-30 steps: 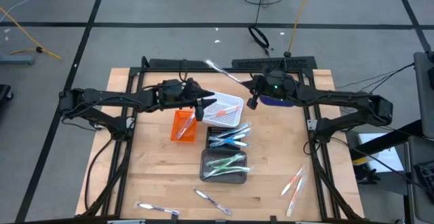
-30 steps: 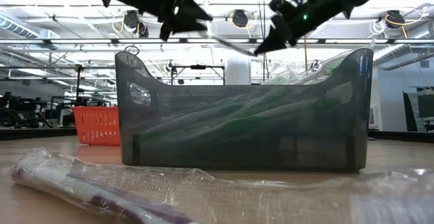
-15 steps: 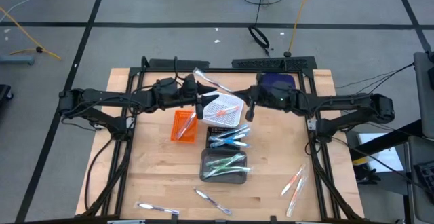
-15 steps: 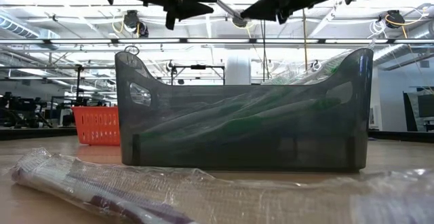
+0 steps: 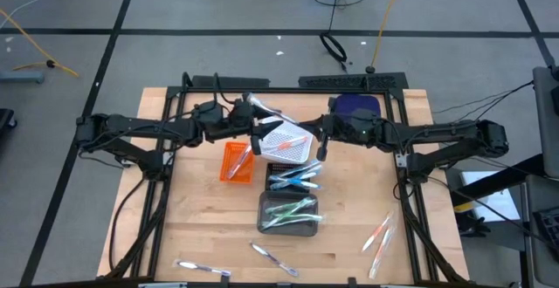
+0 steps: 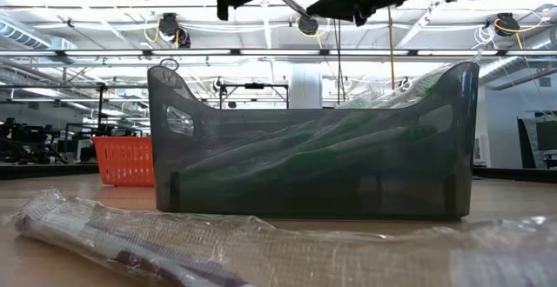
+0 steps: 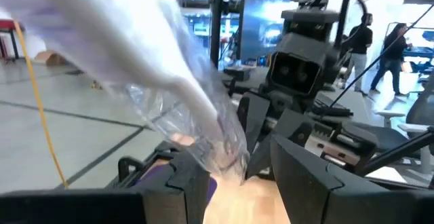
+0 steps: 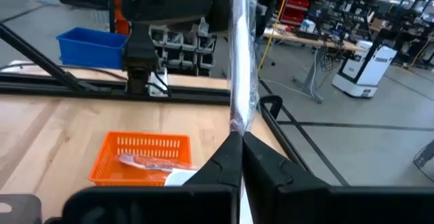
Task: Pick & Place Toothbrushes
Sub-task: Put the top purple toothbrush into the orange basket
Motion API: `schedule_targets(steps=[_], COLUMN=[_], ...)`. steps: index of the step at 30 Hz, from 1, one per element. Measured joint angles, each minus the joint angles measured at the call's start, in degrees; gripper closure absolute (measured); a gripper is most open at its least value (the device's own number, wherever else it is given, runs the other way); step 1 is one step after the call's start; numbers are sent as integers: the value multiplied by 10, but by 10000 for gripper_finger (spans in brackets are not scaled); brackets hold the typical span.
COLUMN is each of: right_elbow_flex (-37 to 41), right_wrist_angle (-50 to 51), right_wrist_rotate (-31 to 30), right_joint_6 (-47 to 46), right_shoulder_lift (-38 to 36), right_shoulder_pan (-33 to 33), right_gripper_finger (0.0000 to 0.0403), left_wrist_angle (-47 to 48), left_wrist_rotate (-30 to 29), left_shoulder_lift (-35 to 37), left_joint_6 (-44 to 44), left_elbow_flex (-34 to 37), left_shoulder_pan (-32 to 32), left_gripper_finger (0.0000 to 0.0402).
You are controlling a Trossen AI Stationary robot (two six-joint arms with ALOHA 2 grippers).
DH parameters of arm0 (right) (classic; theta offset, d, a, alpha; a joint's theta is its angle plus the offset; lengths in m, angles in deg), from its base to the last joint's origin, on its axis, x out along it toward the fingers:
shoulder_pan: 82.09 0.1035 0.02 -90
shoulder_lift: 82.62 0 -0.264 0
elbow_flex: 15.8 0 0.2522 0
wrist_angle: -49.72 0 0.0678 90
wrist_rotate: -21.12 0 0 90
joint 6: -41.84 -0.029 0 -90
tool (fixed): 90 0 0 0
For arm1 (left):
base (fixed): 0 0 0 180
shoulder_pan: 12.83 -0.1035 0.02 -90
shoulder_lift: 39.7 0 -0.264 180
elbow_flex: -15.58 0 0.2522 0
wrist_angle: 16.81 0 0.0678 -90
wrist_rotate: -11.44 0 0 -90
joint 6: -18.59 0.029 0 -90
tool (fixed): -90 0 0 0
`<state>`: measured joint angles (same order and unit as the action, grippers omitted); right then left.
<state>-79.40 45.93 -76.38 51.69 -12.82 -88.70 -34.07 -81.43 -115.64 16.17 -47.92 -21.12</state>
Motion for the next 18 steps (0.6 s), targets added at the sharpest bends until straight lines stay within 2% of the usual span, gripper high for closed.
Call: schedule_targets(steps=[7, 10, 14, 18], right_elbow_flex=[24, 34, 37, 37], right_wrist_angle=[-24, -43, -50, -49], right_wrist_rotate=[0, 0, 1, 1], right_joint_6=[-4, -8, -8, -8], right_shoulder_lift=[0, 0, 0, 0], right_shoulder_pan=[0, 0, 0, 0], right_gripper_finger=[403, 403, 403, 403], left_wrist_angle=[-17, -18, -17, -14], left_wrist_rotate=[0, 0, 0, 3], left_shoulder_lift=[0, 0, 0, 0], left_joint_6=[9, 9, 12, 8], left_elbow_flex=[0, 0, 0, 0], left_shoulder_pan=[10, 10, 10, 10], left_gripper_finger=[256, 298, 382, 391])
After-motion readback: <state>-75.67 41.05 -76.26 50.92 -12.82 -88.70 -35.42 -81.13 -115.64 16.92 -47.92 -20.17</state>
